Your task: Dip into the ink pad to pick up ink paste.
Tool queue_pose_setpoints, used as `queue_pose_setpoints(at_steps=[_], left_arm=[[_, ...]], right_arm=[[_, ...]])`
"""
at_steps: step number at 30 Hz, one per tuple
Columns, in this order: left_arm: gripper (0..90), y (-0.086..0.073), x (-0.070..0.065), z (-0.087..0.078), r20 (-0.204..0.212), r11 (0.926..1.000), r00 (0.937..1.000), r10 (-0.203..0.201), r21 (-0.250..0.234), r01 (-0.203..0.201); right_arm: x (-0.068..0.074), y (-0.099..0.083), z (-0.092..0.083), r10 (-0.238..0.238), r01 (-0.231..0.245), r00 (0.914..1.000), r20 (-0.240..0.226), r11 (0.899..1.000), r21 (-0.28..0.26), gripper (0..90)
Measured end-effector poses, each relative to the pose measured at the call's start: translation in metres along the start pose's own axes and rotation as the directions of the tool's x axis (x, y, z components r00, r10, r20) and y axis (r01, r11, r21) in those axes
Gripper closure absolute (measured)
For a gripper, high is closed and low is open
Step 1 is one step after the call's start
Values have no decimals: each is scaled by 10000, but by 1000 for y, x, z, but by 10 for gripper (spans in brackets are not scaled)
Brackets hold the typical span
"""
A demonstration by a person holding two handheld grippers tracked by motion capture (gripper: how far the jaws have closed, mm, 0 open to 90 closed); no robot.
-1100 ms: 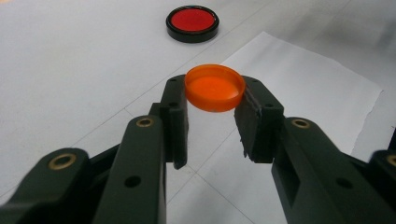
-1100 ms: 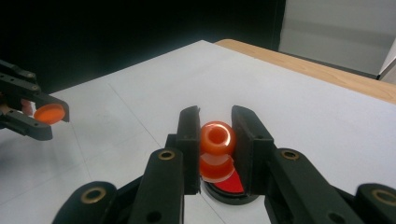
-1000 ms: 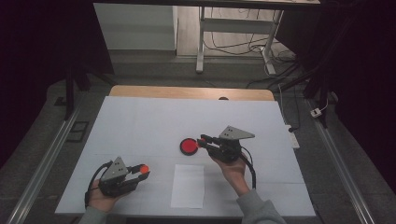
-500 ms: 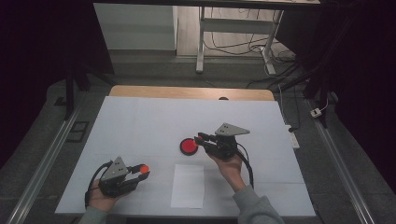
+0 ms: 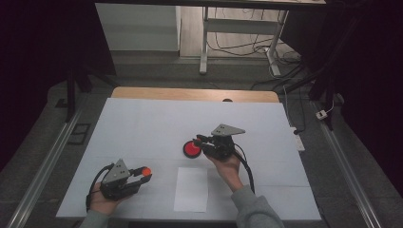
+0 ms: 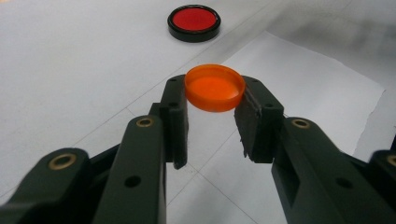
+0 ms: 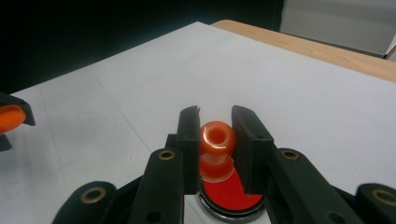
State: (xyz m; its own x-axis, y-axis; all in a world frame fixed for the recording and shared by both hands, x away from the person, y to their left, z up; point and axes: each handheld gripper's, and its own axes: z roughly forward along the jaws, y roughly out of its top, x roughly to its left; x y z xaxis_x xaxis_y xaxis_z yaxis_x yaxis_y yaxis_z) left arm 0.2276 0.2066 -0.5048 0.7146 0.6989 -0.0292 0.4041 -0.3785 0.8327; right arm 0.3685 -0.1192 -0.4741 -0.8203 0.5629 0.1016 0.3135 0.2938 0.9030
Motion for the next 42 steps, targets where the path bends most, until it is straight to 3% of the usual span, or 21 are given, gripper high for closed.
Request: queue_pose_setpoints(at_steps=[13, 24, 42], left_arm=[[651, 0, 1, 0, 17, 10000, 10000, -23, 12, 23], [651, 0, 1, -1, -11, 10000, 10000, -17, -15, 17], [651, 0, 2, 0, 26, 10000, 10000, 10, 41, -10]], right_arm=[[-4, -2, 18, 148, -154, 9998, 148, 9991, 391, 727], [-12, -9, 33, 59, -109, 9988, 494, 9947, 1027, 727], [-15, -19, 49, -108, 0, 9973, 727, 9892, 1467, 727]])
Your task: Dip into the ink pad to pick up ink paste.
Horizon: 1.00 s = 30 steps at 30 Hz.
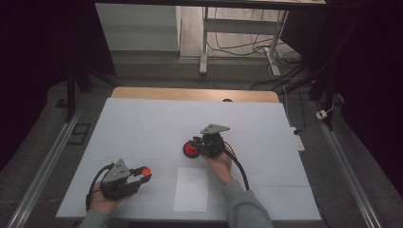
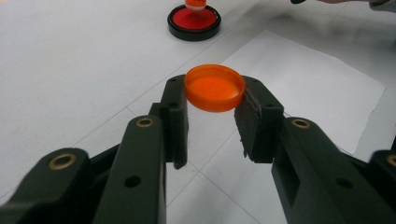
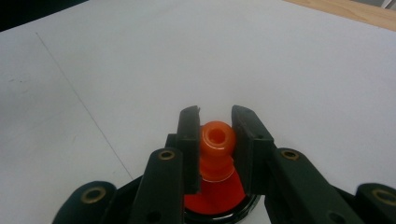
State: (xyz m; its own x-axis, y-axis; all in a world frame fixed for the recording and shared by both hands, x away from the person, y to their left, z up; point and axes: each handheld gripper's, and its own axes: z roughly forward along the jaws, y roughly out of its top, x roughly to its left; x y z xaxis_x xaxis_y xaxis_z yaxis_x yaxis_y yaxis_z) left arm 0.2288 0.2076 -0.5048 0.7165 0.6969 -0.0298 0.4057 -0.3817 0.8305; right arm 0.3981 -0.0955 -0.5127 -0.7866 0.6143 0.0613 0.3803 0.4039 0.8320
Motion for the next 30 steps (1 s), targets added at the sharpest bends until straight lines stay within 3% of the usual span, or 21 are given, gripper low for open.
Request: queue_pose_setpoints(at_steps=[6, 11, 21, 25, 30], left_arm=[[651, 0, 0, 0, -9, 10000, 10000, 3, 2, -3], [651, 0, 0, 0, -4, 10000, 10000, 5, 20, -5], [651, 0, 0, -1, -20, 10000, 10000, 3, 14, -3], [651, 0, -1, -1, -38, 10000, 10000, 11, -2, -11], [651, 0, 0, -2, -101, 10000, 9999, -17, -42, 17]], right_arm=[[0, -1, 4, -13, 13, 10000, 20, 10000, -5, 727], [2, -3, 8, -331, 327, 9994, 105, 9988, 370, 727], [4, -4, 9, -411, 404, 9990, 193, 9984, 387, 730], [6, -5, 8, -652, 639, 9974, 317, 9971, 411, 731], [5, -7, 8, -530, 524, 9982, 266, 9984, 207, 732]])
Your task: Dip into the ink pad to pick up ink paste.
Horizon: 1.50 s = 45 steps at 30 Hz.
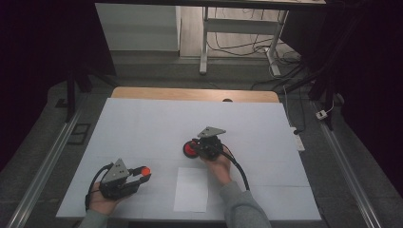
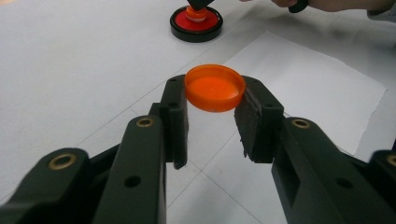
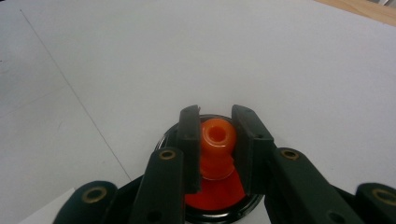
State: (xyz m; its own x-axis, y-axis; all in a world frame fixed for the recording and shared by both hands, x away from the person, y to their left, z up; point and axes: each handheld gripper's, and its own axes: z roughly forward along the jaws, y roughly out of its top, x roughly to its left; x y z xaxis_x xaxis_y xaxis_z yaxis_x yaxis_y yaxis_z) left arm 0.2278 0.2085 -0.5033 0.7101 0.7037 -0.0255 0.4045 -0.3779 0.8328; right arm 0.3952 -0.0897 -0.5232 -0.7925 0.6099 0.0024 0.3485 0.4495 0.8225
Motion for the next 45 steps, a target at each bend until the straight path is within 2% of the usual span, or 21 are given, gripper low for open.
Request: queue_pose_setpoints(at_steps=[4, 8, 16, 32, 34, 40, 45], left_arm=[[651, 0, 0, 0, -1, 10000, 10000, 30, 32, -30], [651, 0, 0, -1, -73, 10000, 10000, 37, 11, -36], [651, 0, 0, -1, -105, 10000, 9999, 29, 0, -29], [651, 2, 0, -2, -200, 10000, 9998, 40, -29, -41], [651, 2, 0, -3, -202, 10000, 9998, 28, -28, -28], [651, 2, 1, -3, -237, 10000, 9997, -34, -3, 34], [651, 2, 2, -3, -266, 10000, 9996, -56, -13, 55]], right_arm=[[-1, 0, 0, 1, -1, 10000, -11, 10000, 12, 732], [-4, -3, 0, 267, -271, 9994, -229, 9995, -150, 732], [-3, -5, 0, 223, -230, 9996, -197, 9991, -346, 732], [-2, -6, 0, 99, -101, 9999, -62, 9993, -359, 732], [-2, -7, 0, 201, -206, 9997, -145, 9990, -396, 732], [0, -8, 0, 81, -79, 10000, 38, 9989, -454, 732], [0, -7, 1, 203, -201, 9998, 29, 9988, -445, 730]])
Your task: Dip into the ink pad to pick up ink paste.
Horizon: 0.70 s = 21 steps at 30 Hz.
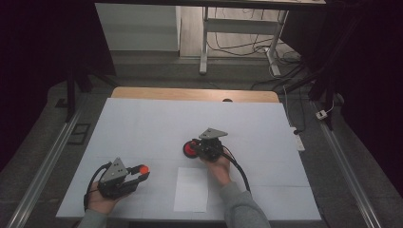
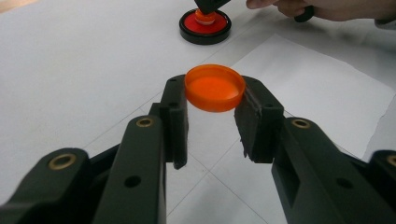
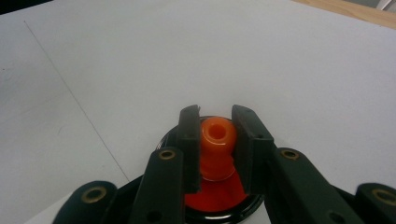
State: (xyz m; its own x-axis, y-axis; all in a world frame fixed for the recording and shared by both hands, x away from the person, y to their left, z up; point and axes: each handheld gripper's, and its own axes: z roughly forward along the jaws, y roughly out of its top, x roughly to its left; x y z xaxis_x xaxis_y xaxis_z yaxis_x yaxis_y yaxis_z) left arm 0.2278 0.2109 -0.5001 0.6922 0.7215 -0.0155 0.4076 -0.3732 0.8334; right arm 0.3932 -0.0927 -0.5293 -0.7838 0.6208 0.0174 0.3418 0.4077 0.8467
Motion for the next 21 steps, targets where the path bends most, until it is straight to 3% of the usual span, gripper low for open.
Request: queue_pose_setpoints(at_steps=[3, 4, 5, 6, 8, 14, 21], left_arm=[[651, 0, 0, 0, 24, 10000, 10000, 5, 24, -5], [651, 0, 0, 1, 28, 10000, 10000, 9, 22, -9], [651, 0, 0, 1, 28, 10000, 10000, 1, 22, -1], [651, 0, 0, 1, 41, 10000, 10000, 10, 25, -10], [651, 1, 1, 2, 38, 10000, 10000, 8, 9, -8], [651, 1, -1, 1, 29, 10000, 10000, 24, -4, -24], [651, 0, 1, 2, 56, 10000, 10000, -29, 11, 29]], right_arm=[[-5, 5, -2, 232, -233, 9994, -242, 9997, -4, 727], [-9, 8, -9, 665, -684, 9971, -356, 9961, -556, 727], [-13, 11, -15, 1225, -1278, 9909, -565, 9863, -1043, 727], [-15, 15, -19, 1315, -1382, 9893, -624, 9833, -1187, 727], [-15, 19, -24, 946, -992, 9942, -515, 9905, -955, 727], [-12, 21, -28, 1191, -1283, 9895, -825, 9848, -1174, 727], [-10, 25, -25, 730, -773, 9960, -522, 9932, -875, 728]])
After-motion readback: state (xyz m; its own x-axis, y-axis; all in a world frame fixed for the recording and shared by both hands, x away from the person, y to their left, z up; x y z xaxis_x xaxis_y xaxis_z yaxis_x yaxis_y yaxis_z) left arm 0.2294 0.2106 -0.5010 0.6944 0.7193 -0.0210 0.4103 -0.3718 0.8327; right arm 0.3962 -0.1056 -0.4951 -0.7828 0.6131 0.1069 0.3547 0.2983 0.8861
